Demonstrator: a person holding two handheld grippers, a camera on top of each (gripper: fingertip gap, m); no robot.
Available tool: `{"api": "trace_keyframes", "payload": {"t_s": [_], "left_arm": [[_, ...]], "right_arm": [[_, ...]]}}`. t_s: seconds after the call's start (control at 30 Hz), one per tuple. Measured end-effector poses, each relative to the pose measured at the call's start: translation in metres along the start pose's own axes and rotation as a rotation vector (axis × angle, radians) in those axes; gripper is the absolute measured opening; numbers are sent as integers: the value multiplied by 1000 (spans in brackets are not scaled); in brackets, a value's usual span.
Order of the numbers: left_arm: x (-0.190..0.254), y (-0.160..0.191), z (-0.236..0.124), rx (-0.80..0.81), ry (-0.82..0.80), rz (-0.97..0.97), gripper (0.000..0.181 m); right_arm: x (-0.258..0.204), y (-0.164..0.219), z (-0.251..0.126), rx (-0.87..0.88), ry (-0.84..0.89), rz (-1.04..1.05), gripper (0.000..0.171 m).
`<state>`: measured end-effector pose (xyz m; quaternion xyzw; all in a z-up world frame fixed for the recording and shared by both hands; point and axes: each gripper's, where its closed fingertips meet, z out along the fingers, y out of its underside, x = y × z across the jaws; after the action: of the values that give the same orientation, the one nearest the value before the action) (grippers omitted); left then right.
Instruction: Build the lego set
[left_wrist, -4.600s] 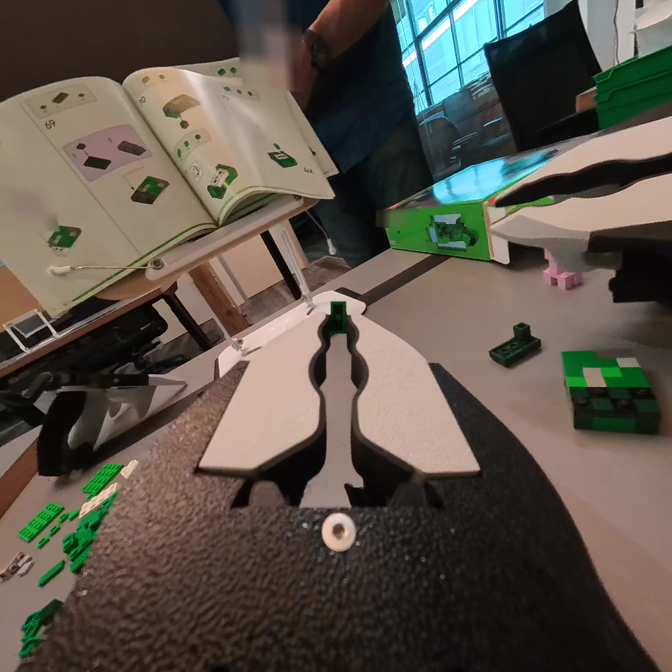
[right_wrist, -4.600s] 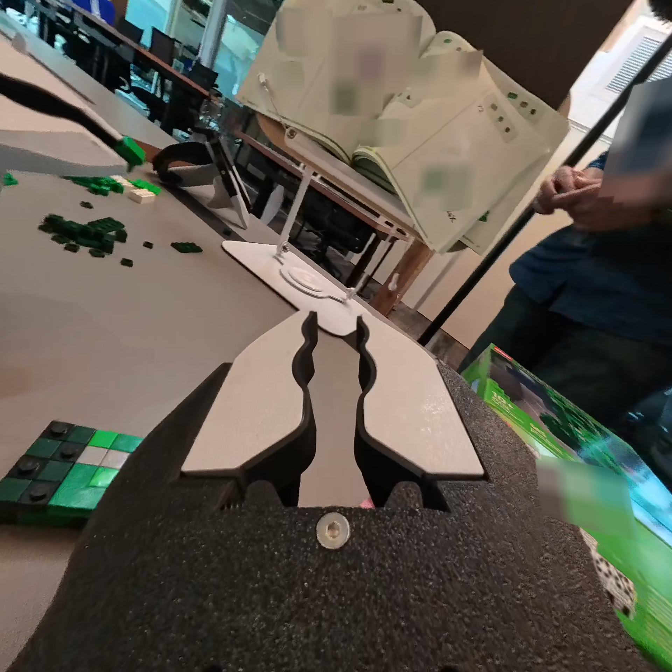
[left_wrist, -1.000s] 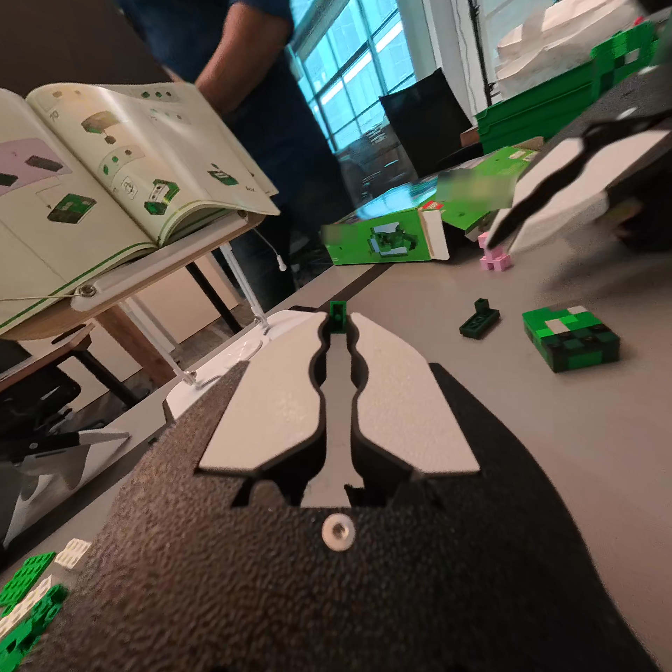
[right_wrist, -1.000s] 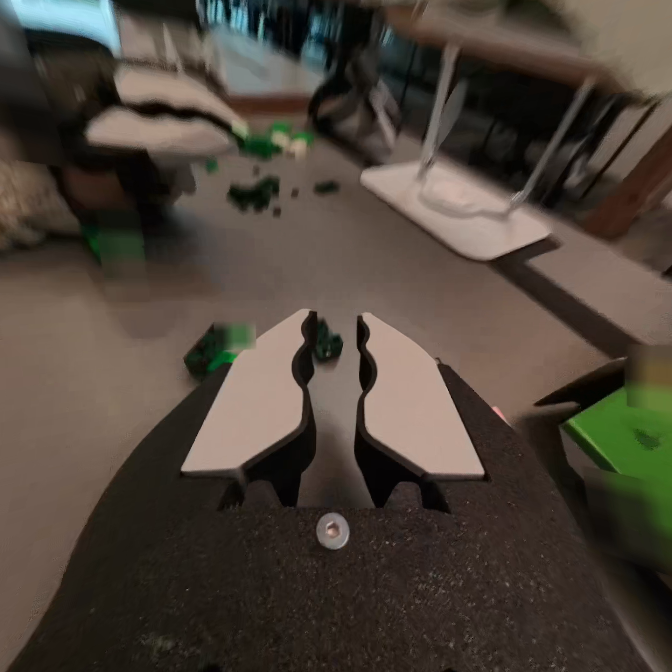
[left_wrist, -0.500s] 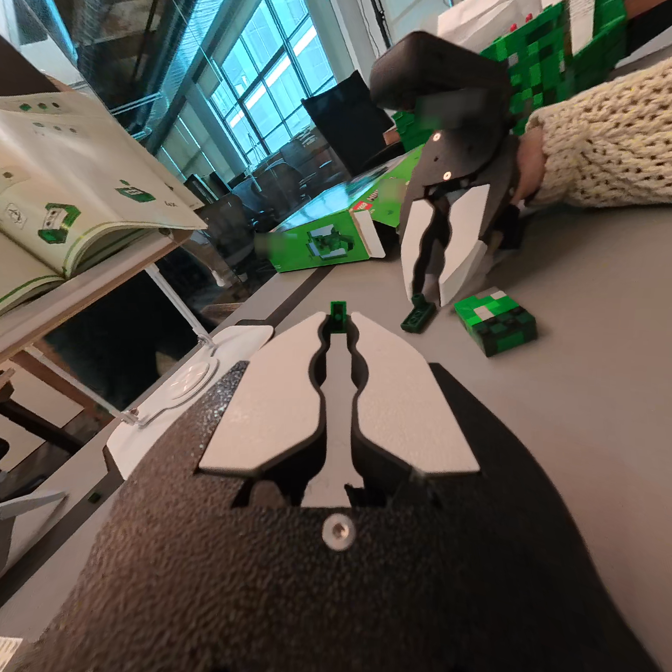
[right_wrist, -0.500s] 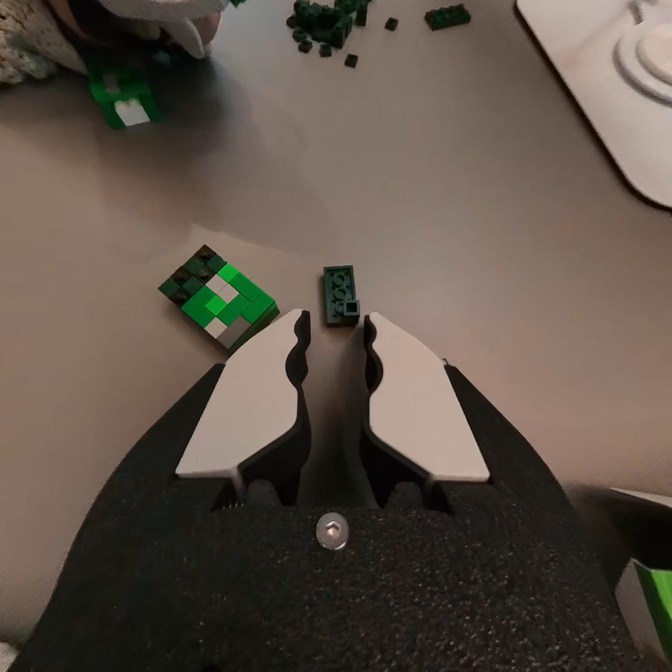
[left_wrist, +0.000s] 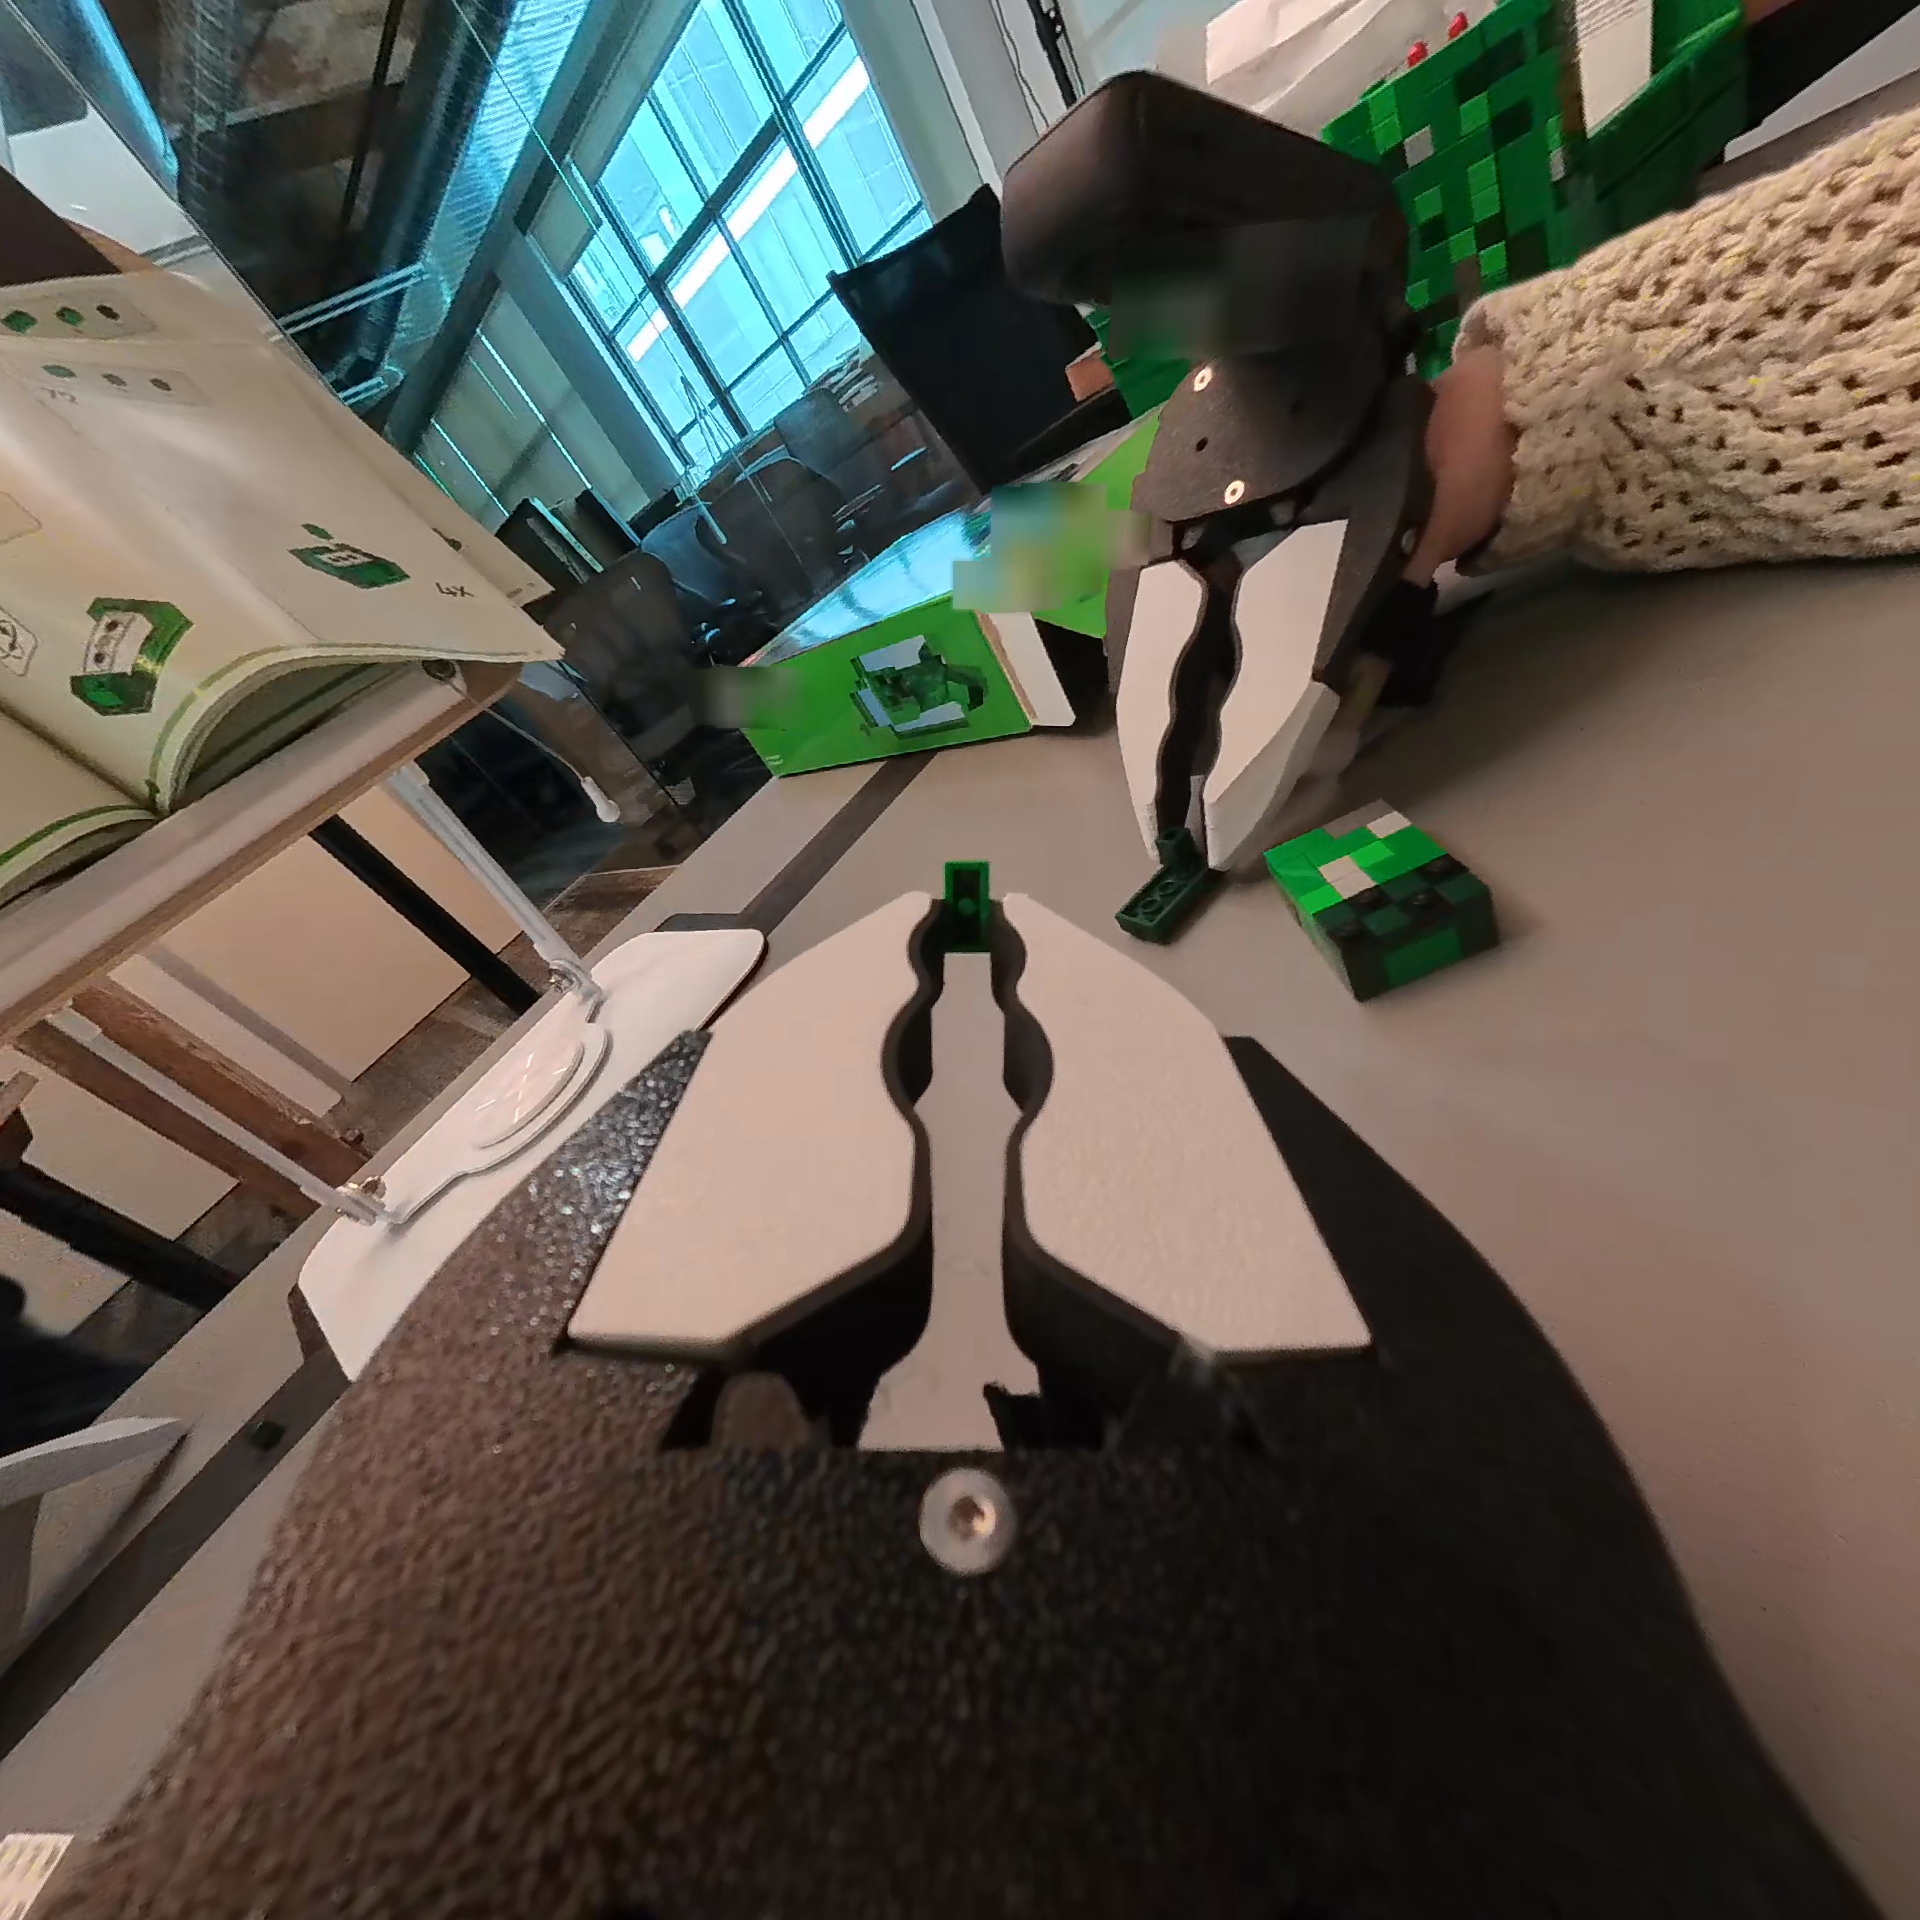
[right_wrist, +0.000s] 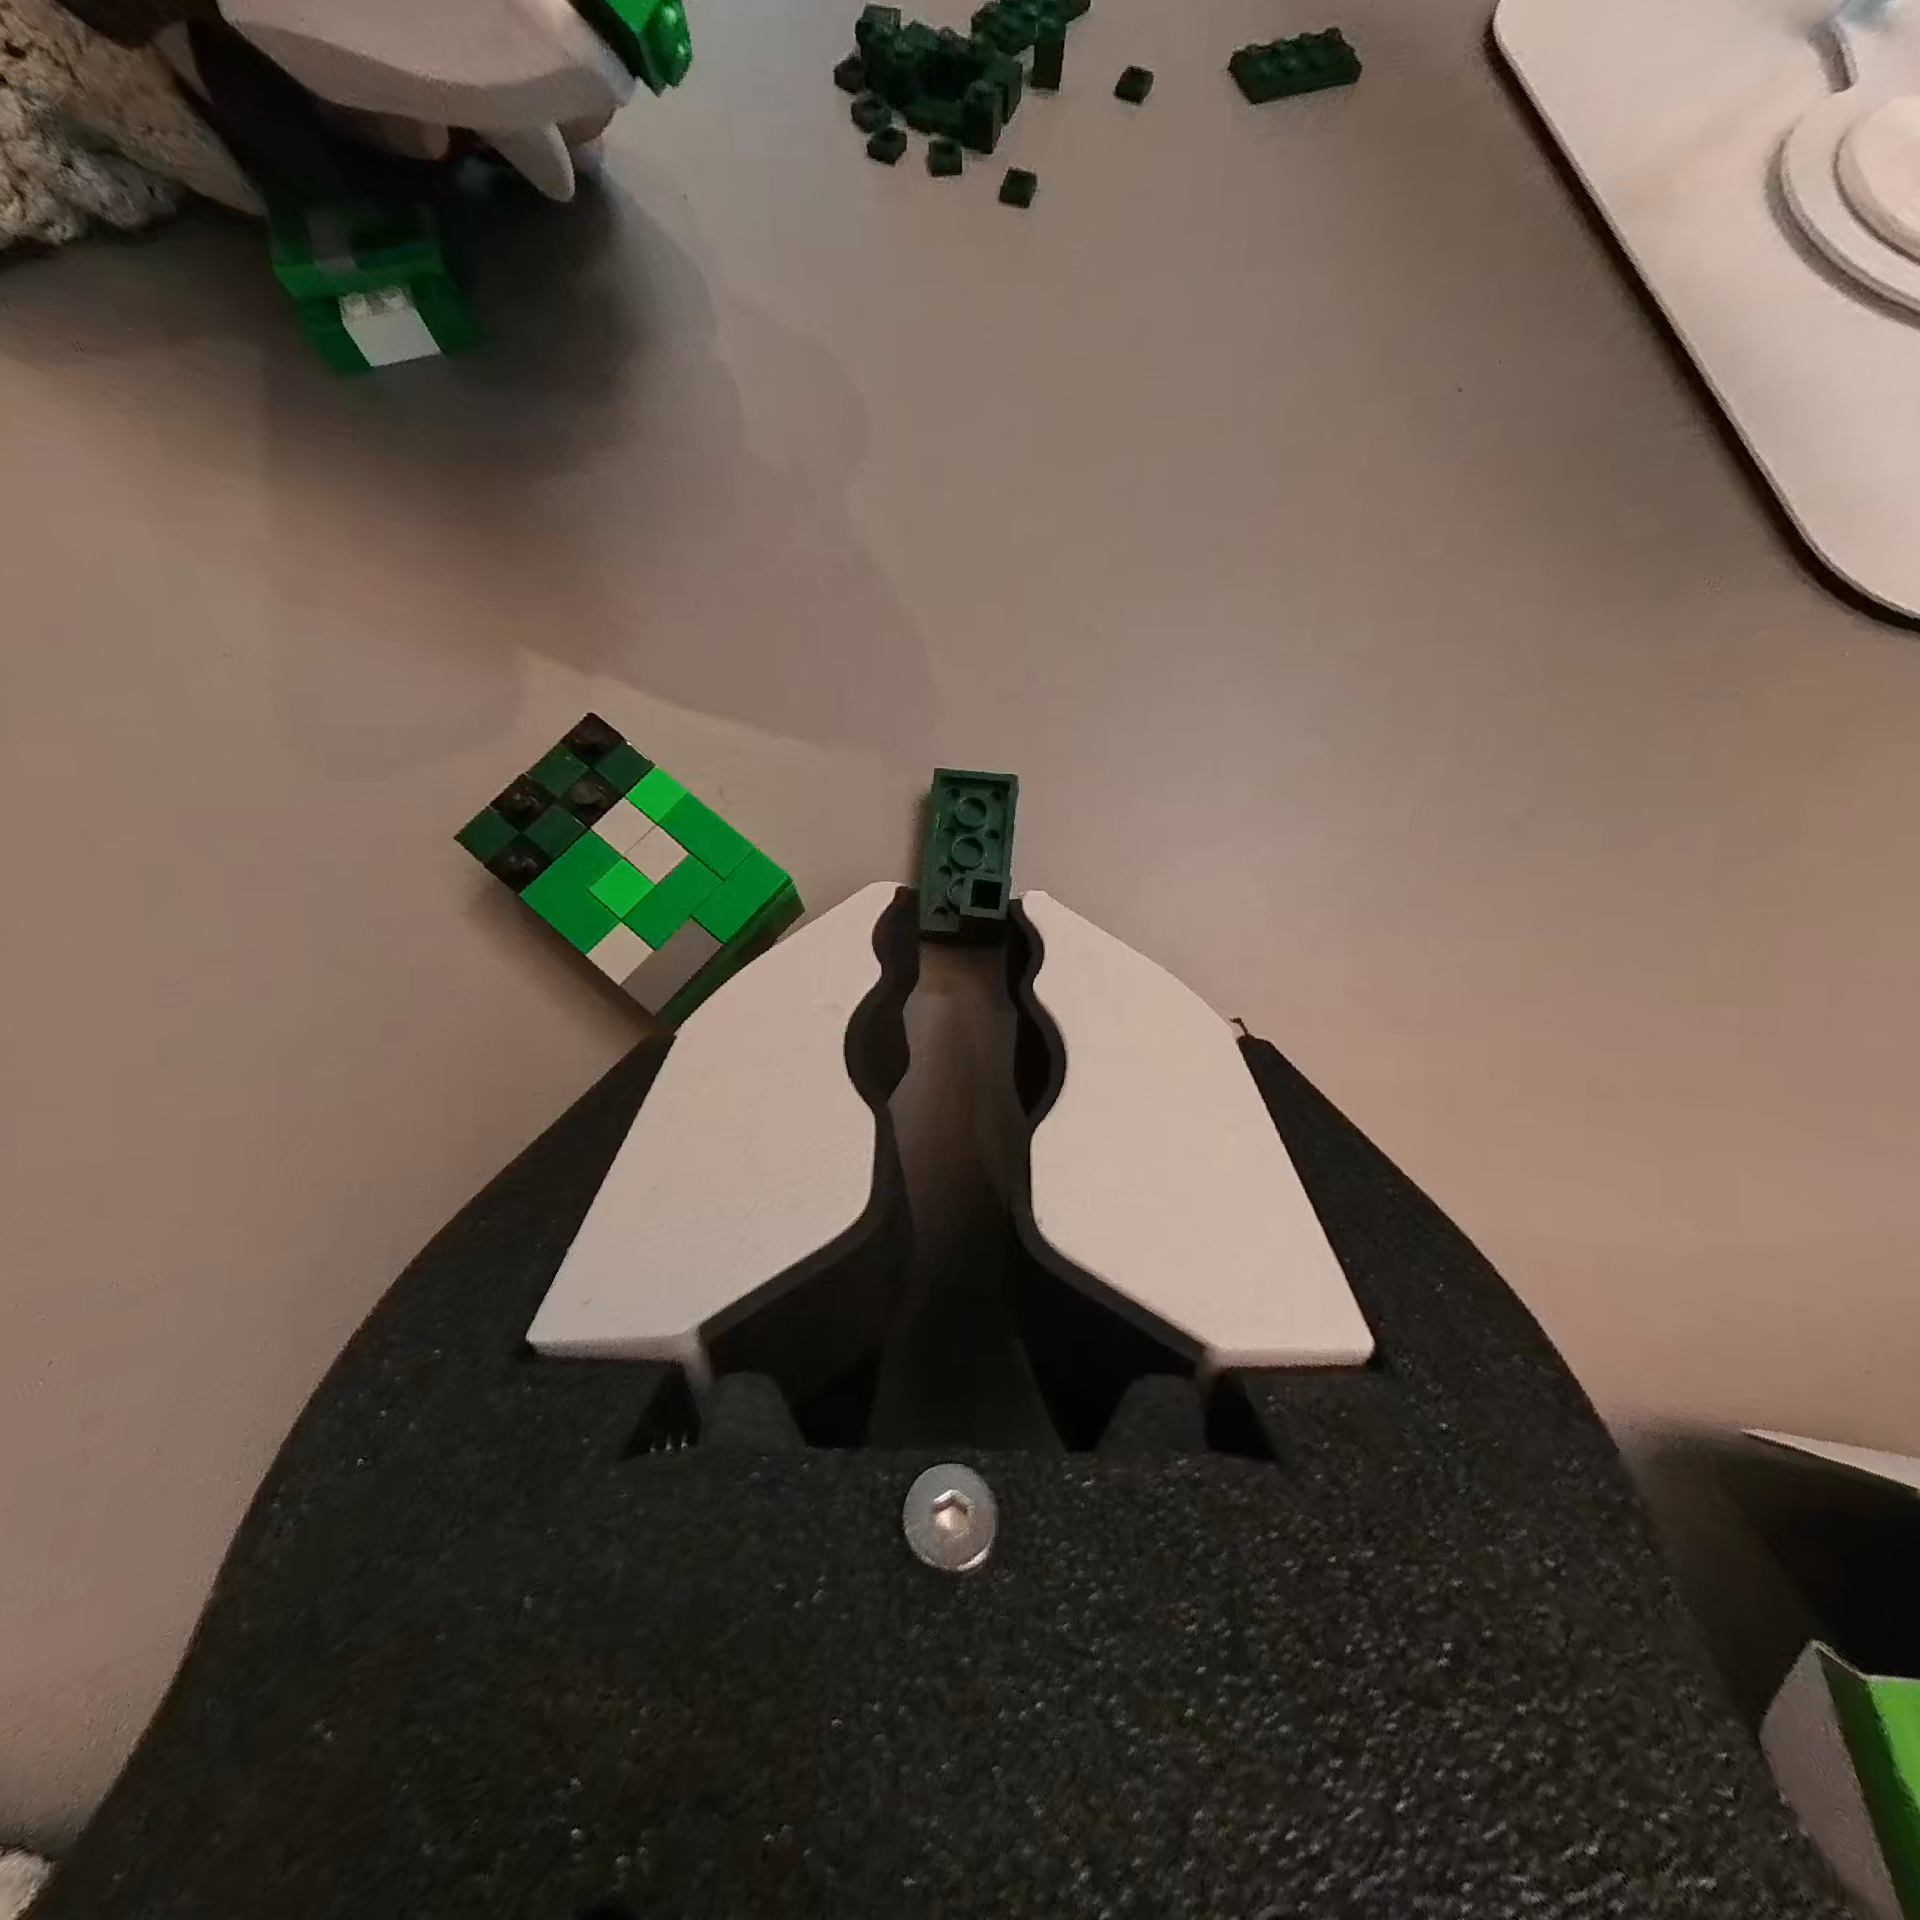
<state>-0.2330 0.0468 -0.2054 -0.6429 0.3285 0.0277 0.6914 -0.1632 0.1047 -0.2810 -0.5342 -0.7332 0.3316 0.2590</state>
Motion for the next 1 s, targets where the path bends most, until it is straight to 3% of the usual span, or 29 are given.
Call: {"api": "trace_keyframes", "payload": {"t_s": [0.6,1.0], "left_arm": [[-13,-3,-5,32,-61,-59,8],[-4,-5,-9,27,-34,-42,8]], "right_arm": [[12,-15,-16,156,87,30,15],[5,-34,-42,356,283,-14,15]]}}
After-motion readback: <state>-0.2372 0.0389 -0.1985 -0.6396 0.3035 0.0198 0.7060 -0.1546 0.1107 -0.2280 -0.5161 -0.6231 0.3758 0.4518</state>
